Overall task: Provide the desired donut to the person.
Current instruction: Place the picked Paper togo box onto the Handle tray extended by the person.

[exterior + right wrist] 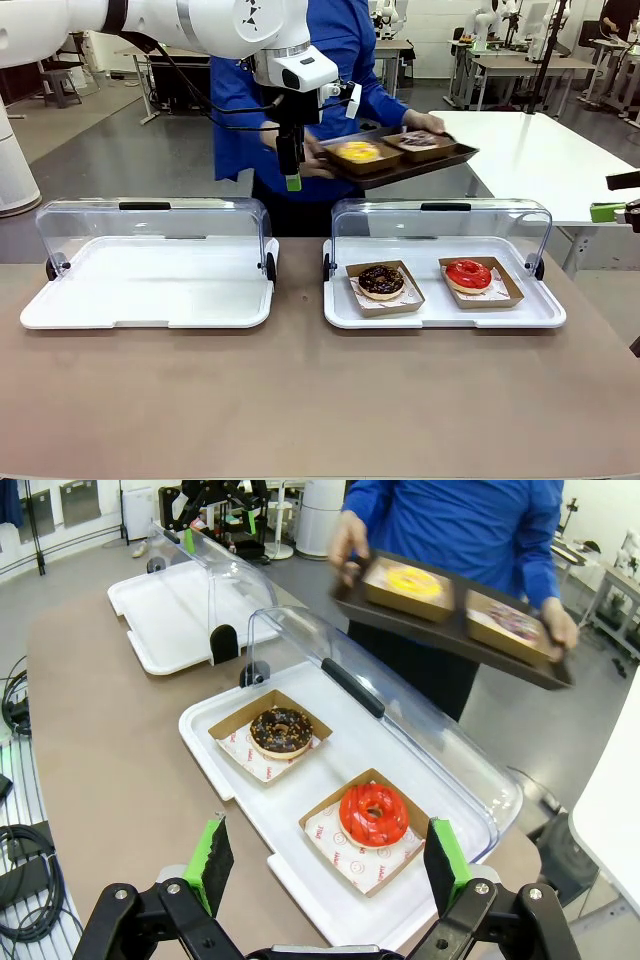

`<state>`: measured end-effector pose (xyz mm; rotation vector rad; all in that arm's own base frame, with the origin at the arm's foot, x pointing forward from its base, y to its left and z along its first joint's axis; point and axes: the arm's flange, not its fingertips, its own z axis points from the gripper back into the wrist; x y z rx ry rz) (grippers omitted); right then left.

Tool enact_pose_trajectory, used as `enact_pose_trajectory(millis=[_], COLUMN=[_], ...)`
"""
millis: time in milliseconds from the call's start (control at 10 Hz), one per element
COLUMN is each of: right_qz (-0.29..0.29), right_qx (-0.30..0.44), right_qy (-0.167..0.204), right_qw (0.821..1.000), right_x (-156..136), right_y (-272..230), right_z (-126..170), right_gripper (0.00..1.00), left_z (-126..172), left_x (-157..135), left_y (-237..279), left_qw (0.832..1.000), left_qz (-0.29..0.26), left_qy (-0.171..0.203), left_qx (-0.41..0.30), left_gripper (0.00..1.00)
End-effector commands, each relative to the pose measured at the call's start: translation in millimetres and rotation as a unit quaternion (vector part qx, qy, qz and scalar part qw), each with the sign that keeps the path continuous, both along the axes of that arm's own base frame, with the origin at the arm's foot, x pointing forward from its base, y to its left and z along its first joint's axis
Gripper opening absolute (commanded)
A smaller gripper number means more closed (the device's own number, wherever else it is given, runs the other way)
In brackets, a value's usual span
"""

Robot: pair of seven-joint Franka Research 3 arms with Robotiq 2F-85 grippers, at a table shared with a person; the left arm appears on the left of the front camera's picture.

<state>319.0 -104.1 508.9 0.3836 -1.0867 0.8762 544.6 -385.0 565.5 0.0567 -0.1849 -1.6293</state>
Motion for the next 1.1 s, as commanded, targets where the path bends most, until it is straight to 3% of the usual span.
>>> enact_pose_trajectory(millis=[0, 200, 400, 800, 1000], right_qz=[0.003, 0.003, 0.003, 0.003, 0.003], right_qx=[0.012, 0.012, 0.012, 0.012, 0.012], right_qy=[-0.014, -0.014, -0.014, -0.014, -0.014], right_qw=[1.0, 1.0, 1.0, 1.0, 1.0], right_x=[4, 4, 4, 4, 4], right_y=[1, 1, 1, 1, 1], right_z=[-3, -3, -3, -3, -3], right_gripper=[1.0, 1.0, 1.0, 1.0, 1.0], left_z=[0, -2, -7, -43, -65], left_x=[-15, -53, -84, -159, -194], left_y=[21, 88, 141, 271, 330], left_qw=[0.999, 0.991, 0.98, 0.931, 0.912], left_qz=[0.027, 0.062, 0.089, 0.173, 0.216], left_qy=[0.012, 0.016, -0.011, -0.034, -0.056], left_qx=[-0.033, -0.114, -0.177, -0.319, -0.345], left_gripper=[1.0, 1.0, 1.0, 1.0, 1.0])
